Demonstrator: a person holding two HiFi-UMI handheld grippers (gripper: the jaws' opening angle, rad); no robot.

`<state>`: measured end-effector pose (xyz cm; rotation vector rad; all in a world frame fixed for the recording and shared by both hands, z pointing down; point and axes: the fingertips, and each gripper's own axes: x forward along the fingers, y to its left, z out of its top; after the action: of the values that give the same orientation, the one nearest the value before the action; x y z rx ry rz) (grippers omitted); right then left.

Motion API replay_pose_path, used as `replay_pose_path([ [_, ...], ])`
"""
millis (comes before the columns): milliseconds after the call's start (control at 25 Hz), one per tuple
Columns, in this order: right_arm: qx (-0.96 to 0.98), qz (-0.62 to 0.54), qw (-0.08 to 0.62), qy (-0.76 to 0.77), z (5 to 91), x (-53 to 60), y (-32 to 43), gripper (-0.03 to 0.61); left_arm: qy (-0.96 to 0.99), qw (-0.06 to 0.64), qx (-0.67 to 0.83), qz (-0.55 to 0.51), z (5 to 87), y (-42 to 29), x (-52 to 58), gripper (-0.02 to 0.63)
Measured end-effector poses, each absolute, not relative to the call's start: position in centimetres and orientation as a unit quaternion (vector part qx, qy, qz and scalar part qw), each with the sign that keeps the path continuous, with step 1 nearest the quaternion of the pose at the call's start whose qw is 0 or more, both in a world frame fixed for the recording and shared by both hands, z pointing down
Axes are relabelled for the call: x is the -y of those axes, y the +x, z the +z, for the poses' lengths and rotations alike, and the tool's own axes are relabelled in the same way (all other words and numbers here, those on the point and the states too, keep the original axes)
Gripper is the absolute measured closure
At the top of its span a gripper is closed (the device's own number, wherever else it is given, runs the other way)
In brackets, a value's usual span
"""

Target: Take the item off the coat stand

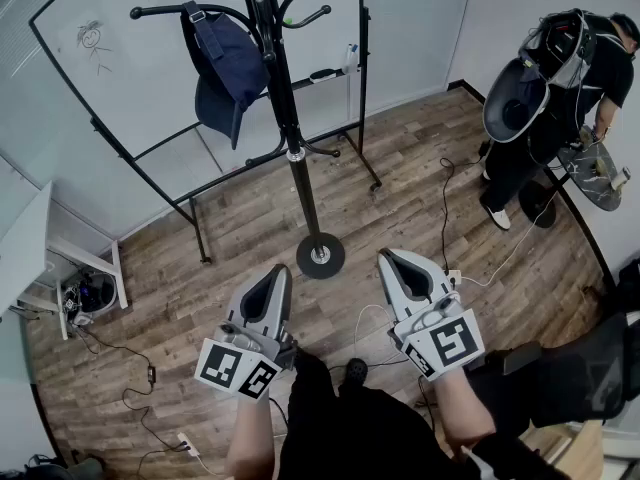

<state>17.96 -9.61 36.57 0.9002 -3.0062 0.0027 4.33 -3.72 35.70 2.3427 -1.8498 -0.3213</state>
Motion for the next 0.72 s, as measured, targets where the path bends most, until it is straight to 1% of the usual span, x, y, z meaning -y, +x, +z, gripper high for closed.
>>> replay_pose_path([
  [480, 0.962, -0.001, -0.008, 0.274, 36.3, 8.9, 19.2, 0.549, 0.773, 0.062, 0.625, -0.087, 35.7, 5.7, 4.3, 0.598],
  [720, 0.963, 0.014, -0.032, 0.268, 35.6, 8.7, 18.9, 0.548, 0.776, 0.054, 0.624, -0.071, 35.6, 6.3, 4.3, 0.598],
])
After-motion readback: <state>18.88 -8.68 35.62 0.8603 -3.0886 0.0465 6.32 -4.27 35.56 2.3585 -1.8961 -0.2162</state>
